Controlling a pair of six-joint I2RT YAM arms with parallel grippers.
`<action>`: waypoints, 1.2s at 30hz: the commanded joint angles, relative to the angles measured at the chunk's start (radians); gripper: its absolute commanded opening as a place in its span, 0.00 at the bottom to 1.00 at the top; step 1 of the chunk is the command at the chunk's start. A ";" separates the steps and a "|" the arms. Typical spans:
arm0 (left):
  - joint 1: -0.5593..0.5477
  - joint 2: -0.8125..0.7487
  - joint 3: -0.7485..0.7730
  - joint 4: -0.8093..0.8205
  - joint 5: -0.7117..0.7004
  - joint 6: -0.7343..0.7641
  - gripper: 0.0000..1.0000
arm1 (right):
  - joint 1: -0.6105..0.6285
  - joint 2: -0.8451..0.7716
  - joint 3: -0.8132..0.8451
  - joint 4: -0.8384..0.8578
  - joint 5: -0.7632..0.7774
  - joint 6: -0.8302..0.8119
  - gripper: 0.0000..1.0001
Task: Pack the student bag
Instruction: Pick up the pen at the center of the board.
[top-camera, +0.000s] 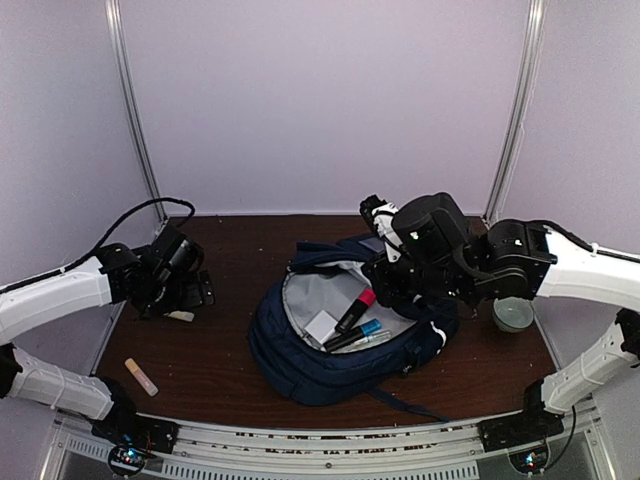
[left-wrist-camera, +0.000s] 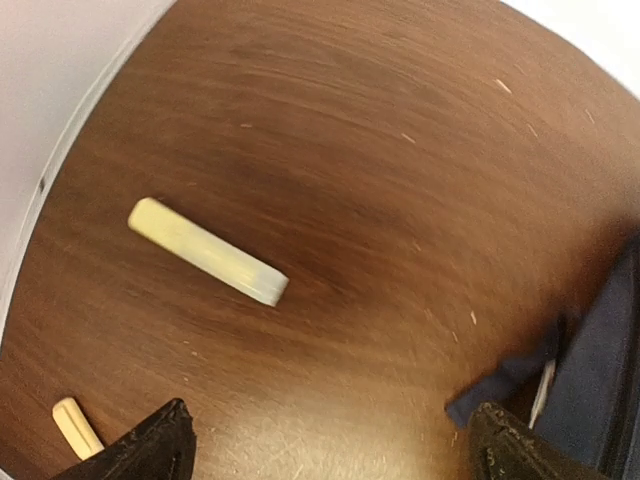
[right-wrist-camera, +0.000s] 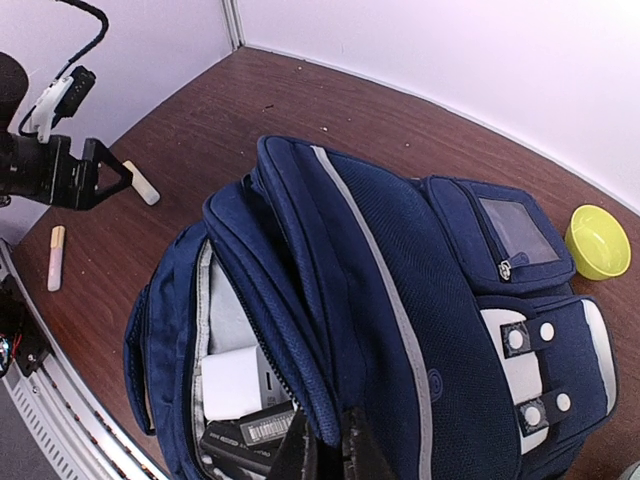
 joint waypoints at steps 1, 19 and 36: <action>0.148 0.020 0.008 0.007 0.066 -0.195 0.97 | -0.003 -0.077 -0.050 0.089 0.032 0.041 0.00; 0.547 0.399 0.087 0.043 0.436 -0.405 0.84 | -0.002 -0.094 -0.178 0.171 -0.062 0.103 0.00; 0.676 0.634 0.223 0.065 0.481 -0.303 0.61 | -0.002 -0.092 -0.219 0.186 -0.070 0.111 0.00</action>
